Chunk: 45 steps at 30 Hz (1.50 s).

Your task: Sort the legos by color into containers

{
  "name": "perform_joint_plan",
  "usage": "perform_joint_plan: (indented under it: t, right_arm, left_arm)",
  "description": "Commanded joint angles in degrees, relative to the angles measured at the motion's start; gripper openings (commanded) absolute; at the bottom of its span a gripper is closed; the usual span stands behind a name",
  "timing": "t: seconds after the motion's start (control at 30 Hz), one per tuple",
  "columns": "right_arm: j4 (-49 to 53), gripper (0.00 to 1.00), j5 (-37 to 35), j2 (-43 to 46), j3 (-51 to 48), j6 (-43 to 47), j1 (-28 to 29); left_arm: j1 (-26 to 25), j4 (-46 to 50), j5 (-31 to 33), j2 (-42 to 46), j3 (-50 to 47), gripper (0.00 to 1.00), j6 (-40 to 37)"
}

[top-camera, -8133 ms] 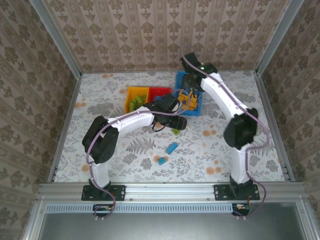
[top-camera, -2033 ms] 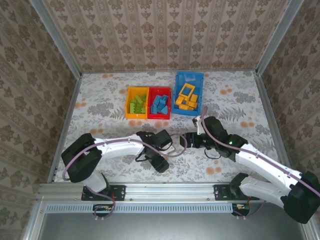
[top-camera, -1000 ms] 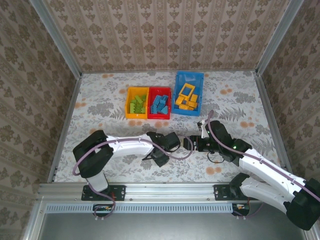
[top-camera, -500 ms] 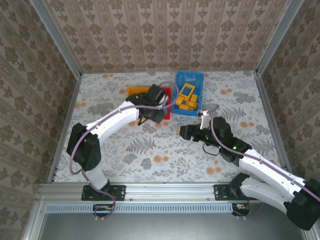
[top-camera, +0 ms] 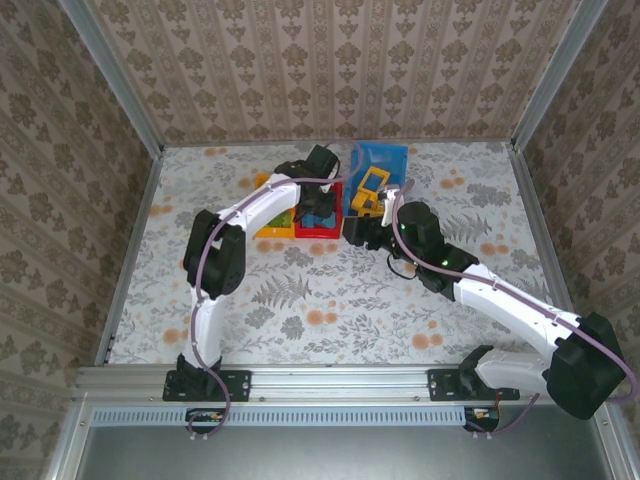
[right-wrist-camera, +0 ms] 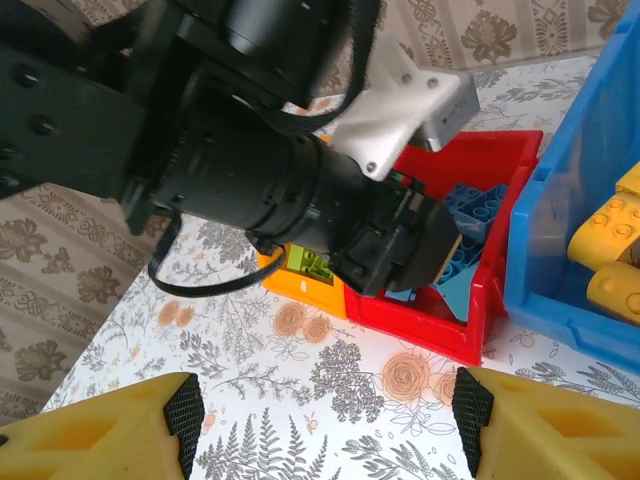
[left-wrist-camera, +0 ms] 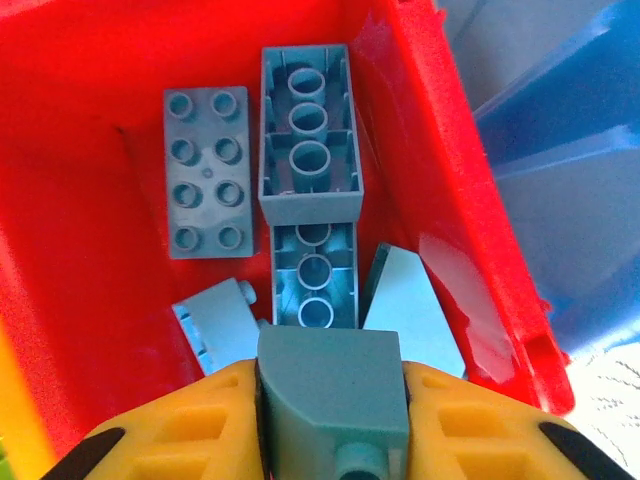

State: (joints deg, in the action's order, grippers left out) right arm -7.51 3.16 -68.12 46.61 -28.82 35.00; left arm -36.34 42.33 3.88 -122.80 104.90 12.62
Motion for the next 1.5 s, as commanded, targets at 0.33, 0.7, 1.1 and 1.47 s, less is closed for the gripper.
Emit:
perform_joint_plan:
  t: [0.33,0.7,1.1,1.47]
  right_arm:
    - [1.65,0.75,-1.72,1.49,-1.26,-0.34,-0.54]
    - [21.91,1.00,-9.49,5.59,4.95,2.98,-3.89]
    - [25.41,1.00,-39.05,11.21,-2.31,5.15,-15.27]
    - [-12.86,1.00,-30.93,2.07,-23.52,22.14,-24.45]
  left_arm:
    - [0.04,4.24,0.54,4.34,-0.73,0.58,6.16]
    - [3.18,-2.32,-3.73,25.35,-13.57,1.00,13.97]
    - [19.40,-7.46,19.62,54.00,-42.13,1.00,11.50]
    - [28.05,-41.83,18.17,60.30,-73.33,1.00,-4.28]
